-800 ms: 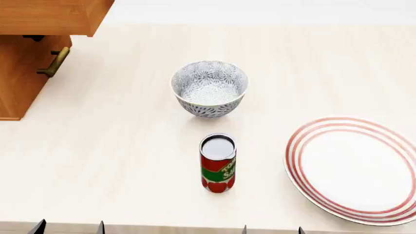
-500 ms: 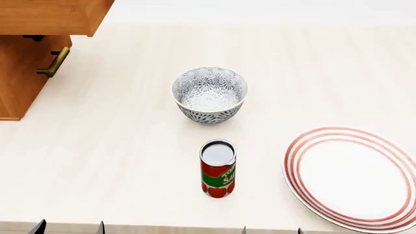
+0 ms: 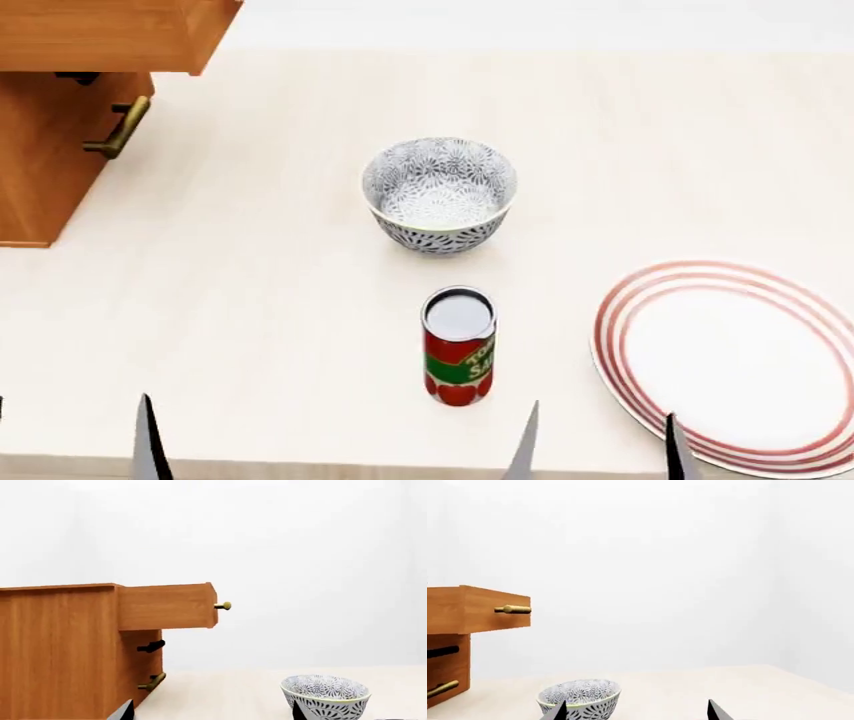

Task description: Put the bowl on top of the cabinet.

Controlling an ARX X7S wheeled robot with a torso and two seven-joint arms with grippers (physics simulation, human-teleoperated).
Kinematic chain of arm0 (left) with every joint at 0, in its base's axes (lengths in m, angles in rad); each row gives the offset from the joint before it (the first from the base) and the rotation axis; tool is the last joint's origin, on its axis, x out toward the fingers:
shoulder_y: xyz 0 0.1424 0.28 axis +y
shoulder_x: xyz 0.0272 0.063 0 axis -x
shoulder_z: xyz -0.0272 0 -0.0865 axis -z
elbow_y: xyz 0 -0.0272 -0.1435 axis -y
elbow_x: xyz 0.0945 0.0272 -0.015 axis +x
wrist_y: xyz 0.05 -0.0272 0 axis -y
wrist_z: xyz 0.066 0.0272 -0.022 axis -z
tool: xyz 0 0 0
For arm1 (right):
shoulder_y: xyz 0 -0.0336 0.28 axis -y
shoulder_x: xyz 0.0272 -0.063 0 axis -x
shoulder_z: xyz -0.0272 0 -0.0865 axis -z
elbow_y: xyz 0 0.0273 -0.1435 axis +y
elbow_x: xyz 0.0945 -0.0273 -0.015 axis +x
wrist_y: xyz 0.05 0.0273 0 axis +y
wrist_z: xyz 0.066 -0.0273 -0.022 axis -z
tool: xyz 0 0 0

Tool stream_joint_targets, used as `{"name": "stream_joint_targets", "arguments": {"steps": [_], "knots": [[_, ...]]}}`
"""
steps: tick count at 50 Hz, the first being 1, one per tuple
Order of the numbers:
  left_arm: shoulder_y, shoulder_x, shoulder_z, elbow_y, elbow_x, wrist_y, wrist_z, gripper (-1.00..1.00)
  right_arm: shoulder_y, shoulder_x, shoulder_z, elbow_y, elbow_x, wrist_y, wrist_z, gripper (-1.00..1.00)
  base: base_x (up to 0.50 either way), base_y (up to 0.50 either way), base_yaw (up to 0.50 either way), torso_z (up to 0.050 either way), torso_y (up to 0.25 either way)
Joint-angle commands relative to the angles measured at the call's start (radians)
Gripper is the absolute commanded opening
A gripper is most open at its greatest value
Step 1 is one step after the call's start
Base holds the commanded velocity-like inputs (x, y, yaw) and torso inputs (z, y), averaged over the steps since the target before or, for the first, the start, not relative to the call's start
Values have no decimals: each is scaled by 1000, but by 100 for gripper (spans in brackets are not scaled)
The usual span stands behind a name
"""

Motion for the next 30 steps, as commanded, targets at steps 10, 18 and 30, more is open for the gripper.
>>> {"name": "stream_joint_targets", "arguments": {"steps": [10, 18, 30], "knots": [[23, -30, 20, 50, 36, 120, -60, 100, -13, 20, -27, 1, -76, -191, 81, 100, 0, 500, 0, 0, 0], [22, -41, 30, 51, 31, 121, -72, 100, -15, 30, -38, -1, -82, -199, 97, 100, 0, 500, 0, 0, 0], [24, -54, 42, 52, 27, 131, -88, 100, -15, 44, -52, -3, -93, -216, 123, 100, 0, 500, 0, 0, 0]]}}
